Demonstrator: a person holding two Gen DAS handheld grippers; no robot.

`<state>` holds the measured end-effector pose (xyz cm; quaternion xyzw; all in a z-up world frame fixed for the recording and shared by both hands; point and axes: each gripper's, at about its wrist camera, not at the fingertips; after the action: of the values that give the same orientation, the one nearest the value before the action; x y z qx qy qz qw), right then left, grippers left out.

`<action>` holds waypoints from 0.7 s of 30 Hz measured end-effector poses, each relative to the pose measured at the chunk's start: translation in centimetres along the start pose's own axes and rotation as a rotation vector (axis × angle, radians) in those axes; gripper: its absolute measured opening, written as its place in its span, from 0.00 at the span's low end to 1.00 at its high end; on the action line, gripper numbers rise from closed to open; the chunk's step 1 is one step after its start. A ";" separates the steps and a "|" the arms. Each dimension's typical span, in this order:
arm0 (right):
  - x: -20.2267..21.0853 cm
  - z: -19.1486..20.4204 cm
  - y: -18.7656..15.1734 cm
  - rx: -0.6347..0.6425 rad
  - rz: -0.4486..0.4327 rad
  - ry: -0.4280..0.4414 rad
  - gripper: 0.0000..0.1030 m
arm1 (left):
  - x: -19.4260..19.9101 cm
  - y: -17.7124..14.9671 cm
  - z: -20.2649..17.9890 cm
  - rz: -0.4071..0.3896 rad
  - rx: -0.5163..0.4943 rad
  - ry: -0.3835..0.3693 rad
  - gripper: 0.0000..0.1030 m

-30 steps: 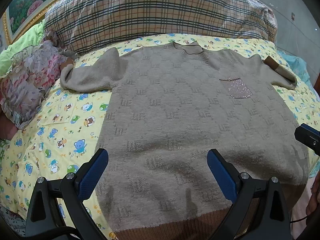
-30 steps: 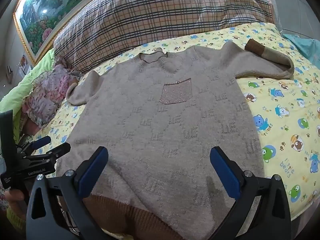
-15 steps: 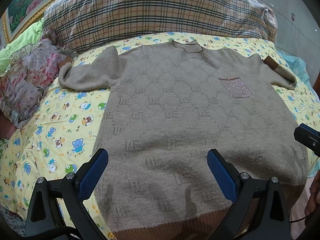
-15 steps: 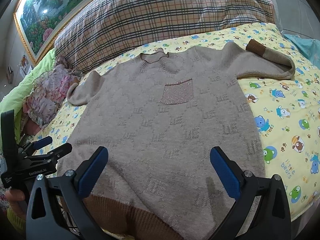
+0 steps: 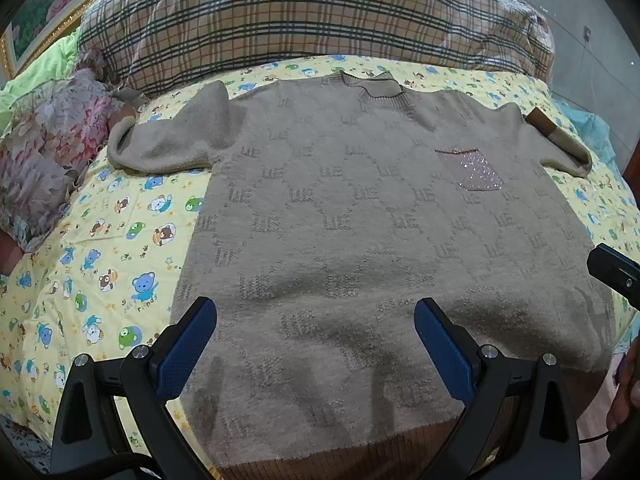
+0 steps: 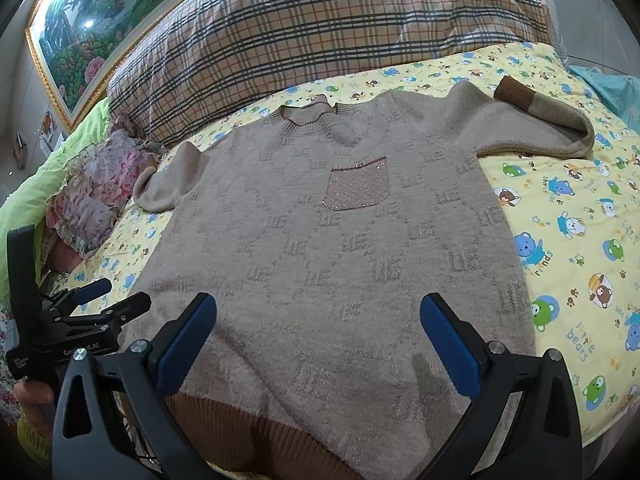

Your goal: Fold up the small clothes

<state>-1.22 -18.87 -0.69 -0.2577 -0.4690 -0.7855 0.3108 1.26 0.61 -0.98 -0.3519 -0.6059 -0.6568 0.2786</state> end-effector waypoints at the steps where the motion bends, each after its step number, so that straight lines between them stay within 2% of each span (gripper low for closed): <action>1: -0.1 0.0 0.0 -0.001 0.001 0.000 0.99 | 0.0 0.0 0.0 -0.004 0.003 -0.004 0.97; 13: -0.9 -0.9 1.7 -0.011 -0.001 0.014 0.99 | -1.5 1.4 0.1 0.020 0.003 -0.007 0.97; 21: -1.4 -3.2 3.4 -0.029 -0.001 0.000 0.99 | -2.9 3.8 0.7 0.017 0.023 -0.026 0.97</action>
<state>1.86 -22.65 -1.07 -0.2618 -0.4577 -0.7924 0.3067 6.07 0.67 -1.01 -0.3625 -0.6139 -0.6428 0.2803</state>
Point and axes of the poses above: each gripper's, at about its wrist camera, not at the fingertips, and x roughly against the way its jaws point, z to its left, y to its top, and after that the axes turned 1 degree about z, right-handed
